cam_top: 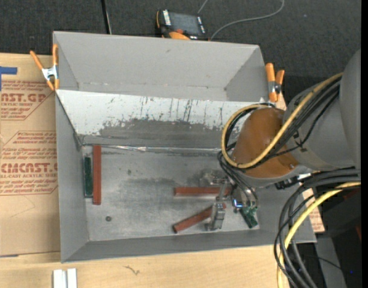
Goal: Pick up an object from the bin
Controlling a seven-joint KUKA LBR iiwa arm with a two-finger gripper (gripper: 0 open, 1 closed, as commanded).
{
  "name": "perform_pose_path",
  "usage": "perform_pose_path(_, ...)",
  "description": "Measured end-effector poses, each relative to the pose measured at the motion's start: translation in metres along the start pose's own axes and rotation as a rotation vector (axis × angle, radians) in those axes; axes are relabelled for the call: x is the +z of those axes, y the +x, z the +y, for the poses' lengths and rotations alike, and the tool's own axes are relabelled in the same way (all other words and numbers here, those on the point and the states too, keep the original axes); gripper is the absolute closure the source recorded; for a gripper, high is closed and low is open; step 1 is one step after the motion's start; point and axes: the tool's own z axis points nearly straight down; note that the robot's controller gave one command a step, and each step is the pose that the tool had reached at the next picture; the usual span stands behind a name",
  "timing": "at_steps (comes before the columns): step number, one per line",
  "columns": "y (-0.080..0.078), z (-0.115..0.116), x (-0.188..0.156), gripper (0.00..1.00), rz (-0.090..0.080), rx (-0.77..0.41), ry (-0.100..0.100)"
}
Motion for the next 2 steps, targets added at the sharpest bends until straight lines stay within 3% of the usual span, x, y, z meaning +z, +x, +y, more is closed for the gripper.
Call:
perform_pose_path(1, -0.001, 0.000, -0.001, 1.00, -0.003, -0.001, 0.000)
perform_pose_path(2, 0.005, -0.036, -0.168, 1.00, -0.012, -0.036, 0.003)
